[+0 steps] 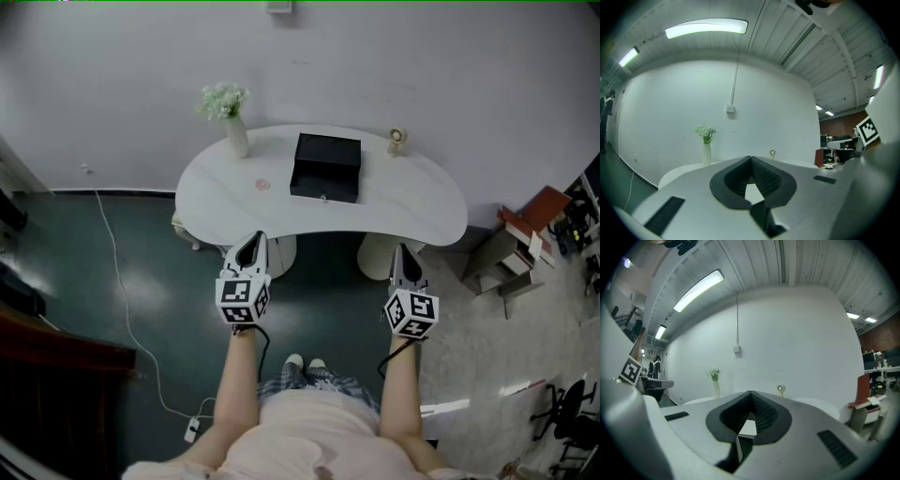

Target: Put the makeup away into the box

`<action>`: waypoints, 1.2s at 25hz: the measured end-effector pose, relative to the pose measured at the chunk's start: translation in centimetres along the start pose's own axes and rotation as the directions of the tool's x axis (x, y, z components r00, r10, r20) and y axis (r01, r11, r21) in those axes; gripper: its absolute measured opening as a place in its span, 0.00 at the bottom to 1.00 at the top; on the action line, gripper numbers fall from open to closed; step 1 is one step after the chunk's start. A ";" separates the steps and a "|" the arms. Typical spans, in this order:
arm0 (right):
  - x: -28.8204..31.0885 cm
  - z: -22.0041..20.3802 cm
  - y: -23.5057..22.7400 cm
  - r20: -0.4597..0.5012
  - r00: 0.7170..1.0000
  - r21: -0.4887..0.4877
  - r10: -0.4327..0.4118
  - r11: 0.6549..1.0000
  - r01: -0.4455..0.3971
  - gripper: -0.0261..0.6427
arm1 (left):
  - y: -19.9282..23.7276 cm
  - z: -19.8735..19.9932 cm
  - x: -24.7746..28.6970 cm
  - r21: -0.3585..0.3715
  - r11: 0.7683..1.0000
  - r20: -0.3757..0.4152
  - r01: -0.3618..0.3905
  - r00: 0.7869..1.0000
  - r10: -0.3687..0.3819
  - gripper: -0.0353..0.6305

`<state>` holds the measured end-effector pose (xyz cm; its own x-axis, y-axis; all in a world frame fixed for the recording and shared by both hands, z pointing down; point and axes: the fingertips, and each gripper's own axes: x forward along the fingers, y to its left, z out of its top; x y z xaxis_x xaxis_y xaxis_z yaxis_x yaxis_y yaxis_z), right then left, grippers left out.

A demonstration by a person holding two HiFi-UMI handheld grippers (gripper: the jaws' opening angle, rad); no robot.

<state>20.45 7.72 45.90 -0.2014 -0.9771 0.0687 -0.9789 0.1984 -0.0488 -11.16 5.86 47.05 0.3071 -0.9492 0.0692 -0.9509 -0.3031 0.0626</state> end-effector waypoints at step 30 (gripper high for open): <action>1.1 -0.2 1.2 -0.013 0.996 0.005 0.087 0.996 -0.087 0.06 | -0.4 -0.2 -2.4 -0.054 0.998 0.043 0.010 0.999 -0.007 0.61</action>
<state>19.07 6.94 46.15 -0.2866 -0.9549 0.0771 -0.9574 0.2825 -0.0593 -11.47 8.24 47.04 0.3123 -0.9496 0.0260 -0.9444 -0.3073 0.1171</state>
